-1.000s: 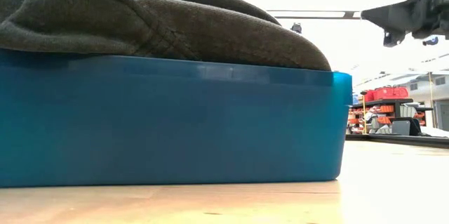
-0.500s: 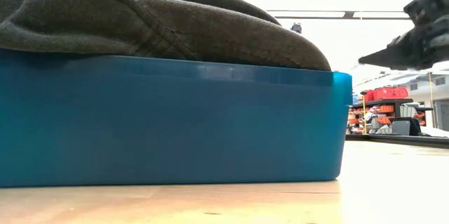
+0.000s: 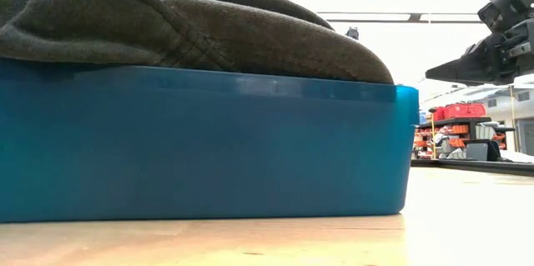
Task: Pick & Place hat
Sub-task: Put the bottom brown cap into the pink bin
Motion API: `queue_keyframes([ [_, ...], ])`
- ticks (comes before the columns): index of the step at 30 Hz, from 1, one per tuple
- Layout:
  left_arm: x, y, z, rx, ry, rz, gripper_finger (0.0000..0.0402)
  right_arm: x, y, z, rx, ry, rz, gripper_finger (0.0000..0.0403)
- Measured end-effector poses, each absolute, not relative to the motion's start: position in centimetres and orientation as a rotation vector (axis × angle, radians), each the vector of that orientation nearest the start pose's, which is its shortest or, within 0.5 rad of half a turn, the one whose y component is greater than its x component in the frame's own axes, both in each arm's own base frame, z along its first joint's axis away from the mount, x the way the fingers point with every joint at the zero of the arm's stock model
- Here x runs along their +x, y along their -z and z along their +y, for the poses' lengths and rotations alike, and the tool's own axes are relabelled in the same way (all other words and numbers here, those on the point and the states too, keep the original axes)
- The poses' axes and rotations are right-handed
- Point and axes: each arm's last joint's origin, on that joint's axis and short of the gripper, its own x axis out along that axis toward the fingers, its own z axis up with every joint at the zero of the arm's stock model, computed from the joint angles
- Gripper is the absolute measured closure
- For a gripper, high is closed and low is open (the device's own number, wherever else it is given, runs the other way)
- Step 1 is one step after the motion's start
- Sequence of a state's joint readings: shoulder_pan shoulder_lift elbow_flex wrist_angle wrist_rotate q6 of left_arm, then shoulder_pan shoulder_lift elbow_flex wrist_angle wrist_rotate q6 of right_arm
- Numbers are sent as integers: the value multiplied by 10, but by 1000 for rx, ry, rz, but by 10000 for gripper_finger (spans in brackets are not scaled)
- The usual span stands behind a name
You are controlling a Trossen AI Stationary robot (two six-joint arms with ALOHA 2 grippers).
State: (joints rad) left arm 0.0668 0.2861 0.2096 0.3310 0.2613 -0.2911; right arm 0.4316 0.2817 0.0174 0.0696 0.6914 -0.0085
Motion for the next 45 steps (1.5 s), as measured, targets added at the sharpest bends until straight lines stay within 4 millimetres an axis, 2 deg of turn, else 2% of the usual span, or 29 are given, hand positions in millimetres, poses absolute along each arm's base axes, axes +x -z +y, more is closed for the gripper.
queue_keyframes([
  [4,114,-271,-3,-176,224,-139,344,105,-153,28,-40,264,157,379],
  [8,119,-293,-6,-176,186,48,345,105,-153,28,-8,266,152,378],
  [17,131,-319,-22,-39,117,392,375,105,-153,28,-15,265,153,378],
  [26,138,-345,-51,51,99,525,395,105,-153,28,-15,265,153,378],
  [32,140,-343,-74,81,90,636,399,105,-153,28,-15,265,153,378],
  [45,131,-308,-126,30,50,902,400,105,-153,28,-16,265,153,378],
])
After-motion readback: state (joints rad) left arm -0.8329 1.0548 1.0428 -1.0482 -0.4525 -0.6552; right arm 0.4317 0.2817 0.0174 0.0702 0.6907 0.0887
